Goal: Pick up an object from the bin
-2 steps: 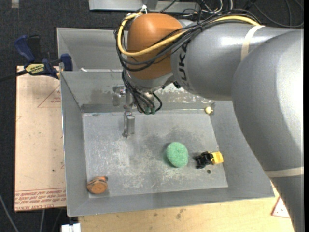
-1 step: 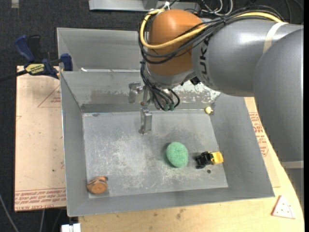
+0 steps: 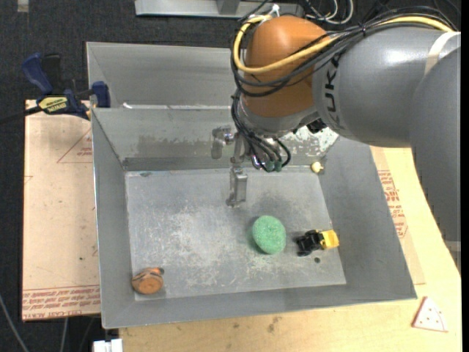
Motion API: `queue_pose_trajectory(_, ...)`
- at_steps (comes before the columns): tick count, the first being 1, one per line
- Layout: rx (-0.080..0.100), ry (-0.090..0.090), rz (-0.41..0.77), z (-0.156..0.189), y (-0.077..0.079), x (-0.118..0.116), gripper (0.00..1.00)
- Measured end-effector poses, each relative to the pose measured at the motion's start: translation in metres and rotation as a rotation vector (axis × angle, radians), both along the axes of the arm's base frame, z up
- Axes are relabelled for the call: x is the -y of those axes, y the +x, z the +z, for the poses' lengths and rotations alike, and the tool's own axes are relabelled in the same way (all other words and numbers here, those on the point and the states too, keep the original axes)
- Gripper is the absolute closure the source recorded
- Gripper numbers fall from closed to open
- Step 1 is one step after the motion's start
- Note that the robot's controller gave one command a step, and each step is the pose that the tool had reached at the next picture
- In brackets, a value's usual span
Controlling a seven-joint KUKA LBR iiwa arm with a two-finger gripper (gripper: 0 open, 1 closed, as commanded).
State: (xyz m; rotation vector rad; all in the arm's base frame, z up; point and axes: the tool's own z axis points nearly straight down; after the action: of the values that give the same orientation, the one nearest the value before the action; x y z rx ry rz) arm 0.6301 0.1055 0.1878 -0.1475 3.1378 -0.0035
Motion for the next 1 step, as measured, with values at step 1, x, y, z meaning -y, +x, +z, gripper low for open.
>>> queue_pose_trajectory(1, 0.004, 0.003, 0.071, 0.059, -0.0186, 0.0584, 1.0)
